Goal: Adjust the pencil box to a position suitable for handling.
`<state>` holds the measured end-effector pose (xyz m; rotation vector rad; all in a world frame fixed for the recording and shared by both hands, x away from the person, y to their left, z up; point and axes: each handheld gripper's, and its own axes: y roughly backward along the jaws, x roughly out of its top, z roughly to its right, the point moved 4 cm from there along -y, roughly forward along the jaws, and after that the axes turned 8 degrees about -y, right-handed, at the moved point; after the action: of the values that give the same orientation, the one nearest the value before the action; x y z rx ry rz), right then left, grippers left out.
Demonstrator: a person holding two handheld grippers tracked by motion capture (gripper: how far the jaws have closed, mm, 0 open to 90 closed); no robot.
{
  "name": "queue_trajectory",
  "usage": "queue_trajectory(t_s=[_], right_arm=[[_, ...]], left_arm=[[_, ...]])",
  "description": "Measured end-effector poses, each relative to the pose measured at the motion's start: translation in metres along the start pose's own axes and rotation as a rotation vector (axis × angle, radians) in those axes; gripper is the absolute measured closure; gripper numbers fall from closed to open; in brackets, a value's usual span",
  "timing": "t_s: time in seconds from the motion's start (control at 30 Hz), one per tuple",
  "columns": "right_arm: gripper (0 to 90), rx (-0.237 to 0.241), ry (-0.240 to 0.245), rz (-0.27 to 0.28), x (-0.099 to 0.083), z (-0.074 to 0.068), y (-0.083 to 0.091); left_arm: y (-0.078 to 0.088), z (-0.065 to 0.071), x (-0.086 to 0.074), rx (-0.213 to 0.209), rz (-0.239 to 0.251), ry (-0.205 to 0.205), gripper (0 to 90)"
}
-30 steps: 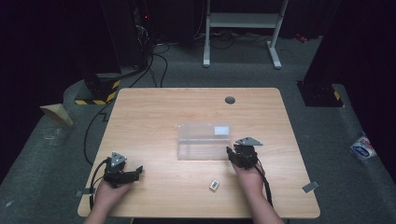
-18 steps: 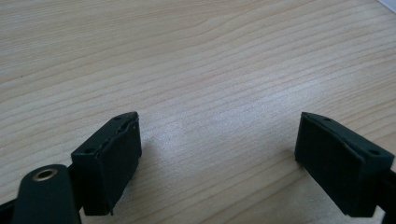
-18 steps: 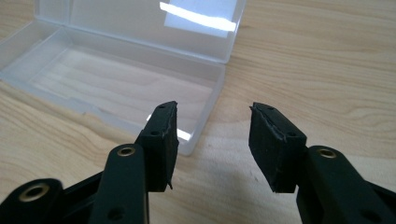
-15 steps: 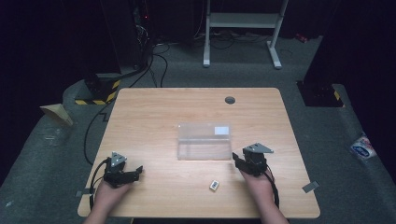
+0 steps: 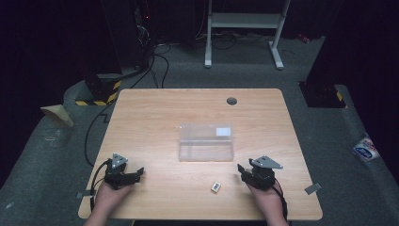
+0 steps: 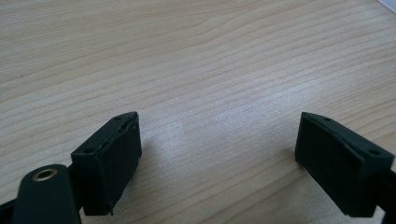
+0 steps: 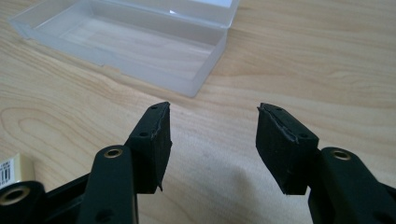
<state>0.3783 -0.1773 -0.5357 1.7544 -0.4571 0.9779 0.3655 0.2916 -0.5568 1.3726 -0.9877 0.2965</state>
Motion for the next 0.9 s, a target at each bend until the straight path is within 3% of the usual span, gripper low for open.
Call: queue_trajectory(t_s=[0.13, 0.37, 0.9], right_arm=[[43.6, 0.011, 0.04, -0.018, -0.007, -0.002, 0.004], [41.8, 0.043, 0.05, -0.039, -0.016, -0.009, 0.009], [37.2, 0.134, 0.102, -0.058, -0.021, -0.044, 0.009]], left_arm=[[0.0, 0.0, 0.0, 0.001, 0.0, -0.003, 14.9], [0.0, 0.0, 0.0, 0.0, 0.0, -0.001, 14.9], [0.0, 0.0, 0.0, -0.003, -0.001, -0.005, 14.7]])
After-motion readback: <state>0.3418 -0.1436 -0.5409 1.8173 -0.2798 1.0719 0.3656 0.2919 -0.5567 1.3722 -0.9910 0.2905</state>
